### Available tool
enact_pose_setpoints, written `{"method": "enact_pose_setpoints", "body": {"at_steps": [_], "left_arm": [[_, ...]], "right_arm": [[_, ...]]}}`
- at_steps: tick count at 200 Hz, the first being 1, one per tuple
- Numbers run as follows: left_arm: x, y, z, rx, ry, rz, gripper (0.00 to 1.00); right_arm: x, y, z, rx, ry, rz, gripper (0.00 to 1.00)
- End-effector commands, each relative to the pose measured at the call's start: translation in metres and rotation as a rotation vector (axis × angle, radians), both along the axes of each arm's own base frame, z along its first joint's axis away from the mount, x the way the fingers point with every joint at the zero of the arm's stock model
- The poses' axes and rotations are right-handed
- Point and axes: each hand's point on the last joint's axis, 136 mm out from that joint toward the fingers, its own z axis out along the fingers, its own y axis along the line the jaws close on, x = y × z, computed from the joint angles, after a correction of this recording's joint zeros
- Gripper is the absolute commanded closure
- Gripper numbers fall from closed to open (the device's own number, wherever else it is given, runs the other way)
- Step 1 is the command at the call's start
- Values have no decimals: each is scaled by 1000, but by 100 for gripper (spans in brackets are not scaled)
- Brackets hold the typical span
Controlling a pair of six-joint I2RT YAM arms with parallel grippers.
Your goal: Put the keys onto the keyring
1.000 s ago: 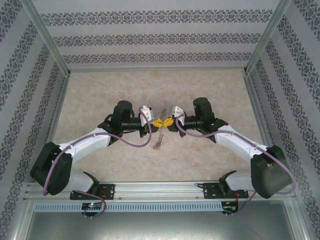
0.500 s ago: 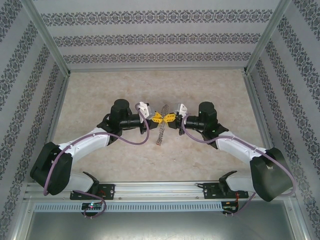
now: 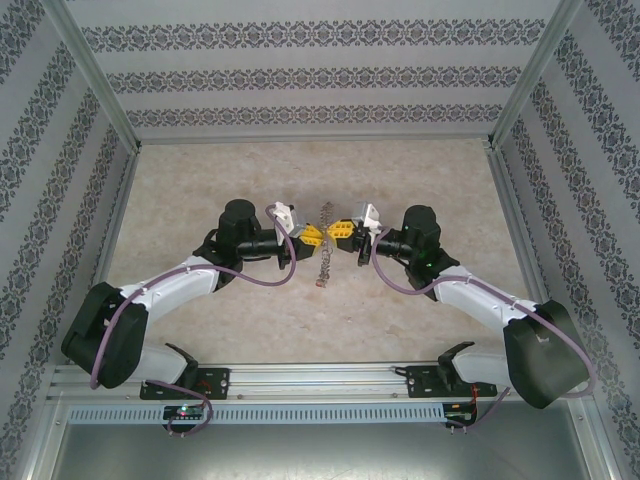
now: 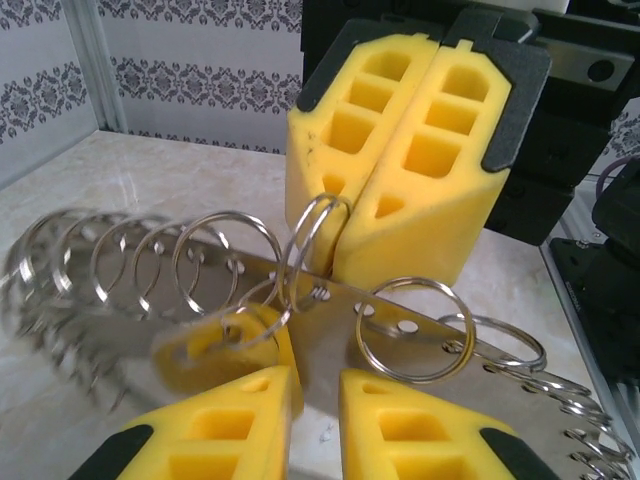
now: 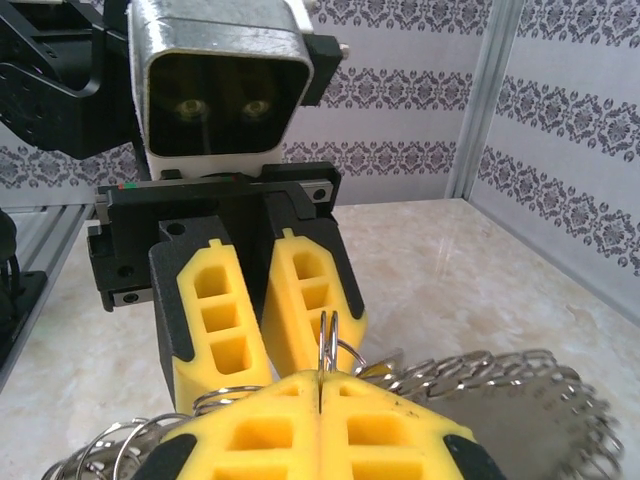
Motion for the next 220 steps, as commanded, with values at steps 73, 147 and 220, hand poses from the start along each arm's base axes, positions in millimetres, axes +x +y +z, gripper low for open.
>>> {"method": "enact_pose_setpoints", "body": {"at_steps": [73, 147, 220], "left_arm": [[-14, 44, 34, -19, -115, 61, 61], [-6, 22, 32, -21, -47, -24, 63], [-15, 10, 22, -14, -6, -114, 80]], "right_arm": [[-6, 5, 7, 2, -46, 49, 100], [-11, 20, 4, -38, -61, 92, 100], [-9, 22, 4, -39, -50, 89, 100]]}}
